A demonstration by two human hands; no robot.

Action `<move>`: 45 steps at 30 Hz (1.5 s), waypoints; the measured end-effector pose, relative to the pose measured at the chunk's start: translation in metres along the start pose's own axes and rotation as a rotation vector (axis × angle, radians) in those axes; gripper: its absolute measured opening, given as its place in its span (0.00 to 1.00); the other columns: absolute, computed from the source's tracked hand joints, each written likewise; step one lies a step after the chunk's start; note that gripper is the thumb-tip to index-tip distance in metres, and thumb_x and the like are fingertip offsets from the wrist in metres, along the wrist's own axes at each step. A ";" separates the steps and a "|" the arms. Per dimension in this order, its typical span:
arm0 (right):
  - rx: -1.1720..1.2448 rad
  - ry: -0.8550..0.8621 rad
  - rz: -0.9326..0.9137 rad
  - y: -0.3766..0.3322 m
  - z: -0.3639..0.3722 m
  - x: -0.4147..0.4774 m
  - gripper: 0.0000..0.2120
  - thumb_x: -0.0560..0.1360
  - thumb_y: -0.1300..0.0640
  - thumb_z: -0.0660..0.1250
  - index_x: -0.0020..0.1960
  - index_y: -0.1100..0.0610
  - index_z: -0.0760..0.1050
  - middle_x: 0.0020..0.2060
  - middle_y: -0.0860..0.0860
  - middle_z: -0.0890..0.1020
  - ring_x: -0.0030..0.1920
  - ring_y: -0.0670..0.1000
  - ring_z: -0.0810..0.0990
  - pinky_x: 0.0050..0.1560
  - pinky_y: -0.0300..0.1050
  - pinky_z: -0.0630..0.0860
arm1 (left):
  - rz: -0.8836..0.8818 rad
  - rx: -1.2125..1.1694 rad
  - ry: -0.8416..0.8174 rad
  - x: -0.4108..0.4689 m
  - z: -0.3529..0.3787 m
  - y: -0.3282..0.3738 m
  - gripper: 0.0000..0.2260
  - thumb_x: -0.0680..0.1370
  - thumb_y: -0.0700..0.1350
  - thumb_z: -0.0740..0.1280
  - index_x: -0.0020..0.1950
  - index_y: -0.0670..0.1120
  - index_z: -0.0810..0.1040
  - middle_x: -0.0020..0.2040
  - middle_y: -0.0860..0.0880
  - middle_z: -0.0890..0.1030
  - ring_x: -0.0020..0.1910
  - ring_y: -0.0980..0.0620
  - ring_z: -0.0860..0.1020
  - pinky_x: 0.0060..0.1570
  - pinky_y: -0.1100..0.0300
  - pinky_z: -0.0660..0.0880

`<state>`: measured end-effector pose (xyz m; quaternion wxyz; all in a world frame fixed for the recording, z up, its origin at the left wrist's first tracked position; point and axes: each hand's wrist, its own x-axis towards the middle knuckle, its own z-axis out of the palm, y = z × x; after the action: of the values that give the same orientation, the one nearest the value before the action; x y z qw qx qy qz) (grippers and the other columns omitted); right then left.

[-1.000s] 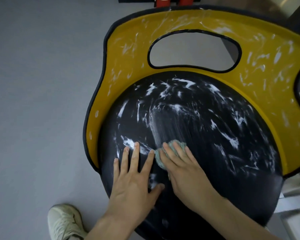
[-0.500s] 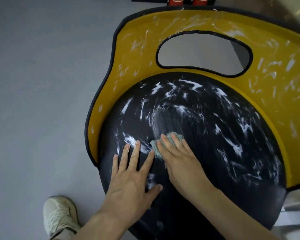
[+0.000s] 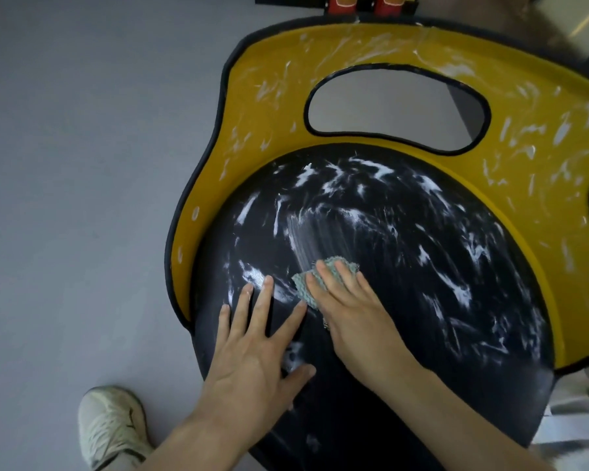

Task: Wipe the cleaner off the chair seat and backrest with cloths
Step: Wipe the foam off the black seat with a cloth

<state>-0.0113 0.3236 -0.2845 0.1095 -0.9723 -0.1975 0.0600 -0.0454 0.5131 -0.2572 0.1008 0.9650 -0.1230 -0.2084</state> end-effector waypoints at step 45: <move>0.023 -0.017 0.013 -0.024 0.011 -0.016 0.32 0.77 0.61 0.61 0.80 0.53 0.59 0.80 0.52 0.60 0.80 0.56 0.54 0.78 0.56 0.55 | 0.127 -0.245 0.187 -0.011 -0.002 -0.021 0.25 0.83 0.59 0.59 0.76 0.73 0.53 0.79 0.60 0.30 0.79 0.60 0.34 0.76 0.56 0.33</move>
<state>-0.0368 0.3405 -0.2887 0.1184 -0.9717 -0.1915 0.0713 -0.0501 0.5362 -0.2569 0.2415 0.9510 -0.1477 -0.1244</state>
